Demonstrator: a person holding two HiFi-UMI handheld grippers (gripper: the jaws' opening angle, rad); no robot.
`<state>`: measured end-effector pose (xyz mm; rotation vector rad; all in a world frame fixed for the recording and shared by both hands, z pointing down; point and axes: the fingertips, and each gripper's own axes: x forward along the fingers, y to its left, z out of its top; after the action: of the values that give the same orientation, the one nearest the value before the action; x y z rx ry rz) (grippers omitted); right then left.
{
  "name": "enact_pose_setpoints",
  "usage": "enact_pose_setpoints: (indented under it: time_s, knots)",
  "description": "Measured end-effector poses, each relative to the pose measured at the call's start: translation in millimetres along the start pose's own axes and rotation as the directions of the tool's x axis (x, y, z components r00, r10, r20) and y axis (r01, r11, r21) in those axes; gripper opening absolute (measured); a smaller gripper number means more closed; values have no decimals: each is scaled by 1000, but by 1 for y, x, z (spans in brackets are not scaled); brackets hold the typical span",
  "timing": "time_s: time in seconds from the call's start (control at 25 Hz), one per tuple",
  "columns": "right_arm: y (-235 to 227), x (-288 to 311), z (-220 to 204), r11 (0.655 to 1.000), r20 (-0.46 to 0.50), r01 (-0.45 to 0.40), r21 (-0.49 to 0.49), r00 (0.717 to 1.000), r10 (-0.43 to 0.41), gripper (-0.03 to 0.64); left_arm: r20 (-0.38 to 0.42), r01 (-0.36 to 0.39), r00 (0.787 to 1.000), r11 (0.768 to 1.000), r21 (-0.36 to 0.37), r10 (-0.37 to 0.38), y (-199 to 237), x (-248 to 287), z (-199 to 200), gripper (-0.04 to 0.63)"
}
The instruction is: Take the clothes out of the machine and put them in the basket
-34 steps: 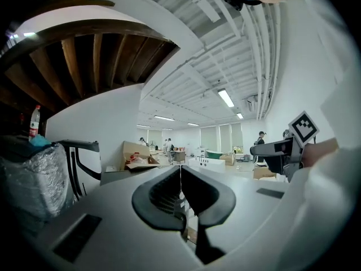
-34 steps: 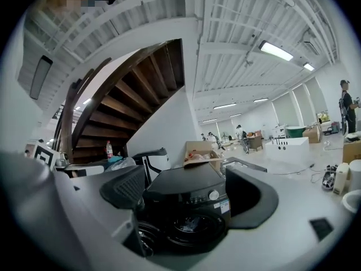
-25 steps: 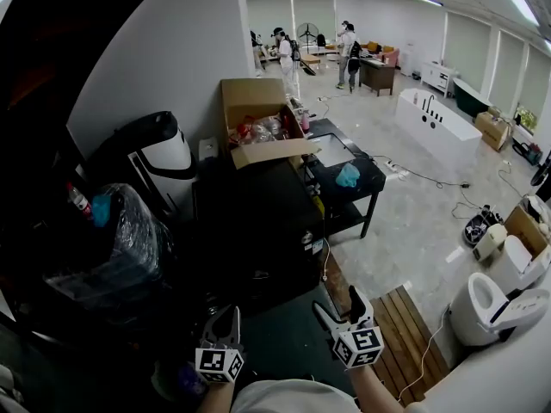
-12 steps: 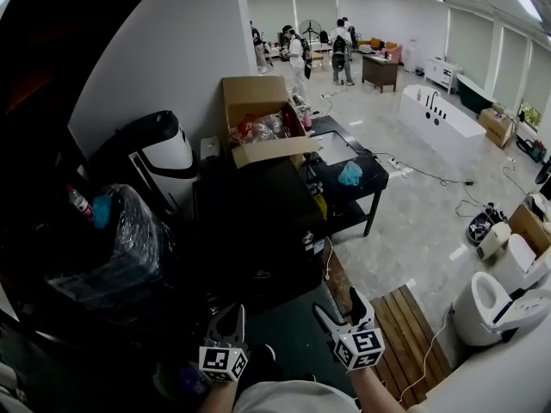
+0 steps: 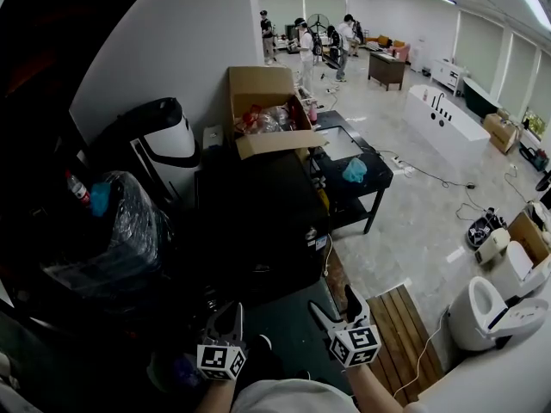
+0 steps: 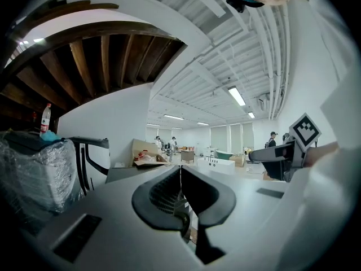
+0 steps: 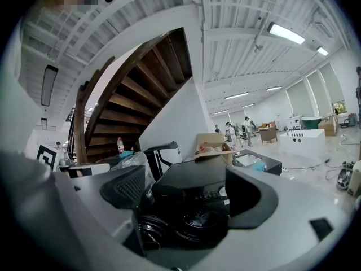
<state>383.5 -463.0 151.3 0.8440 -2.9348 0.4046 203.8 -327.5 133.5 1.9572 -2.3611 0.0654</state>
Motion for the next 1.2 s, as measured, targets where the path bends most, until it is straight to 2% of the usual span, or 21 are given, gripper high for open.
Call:
enact_pose_setpoints:
  time_s: [0.72, 1.2]
  knots:
    - [-11, 39, -5, 1000, -23, 13, -2, 1000, -13, 431, -34, -9, 999, 1000, 16, 9, 28, 27, -12, 21]
    - [-11, 97, -4, 1000, -55, -11, 3, 998, 11, 431, -64, -37, 997, 999, -19, 36, 66, 61, -27, 20]
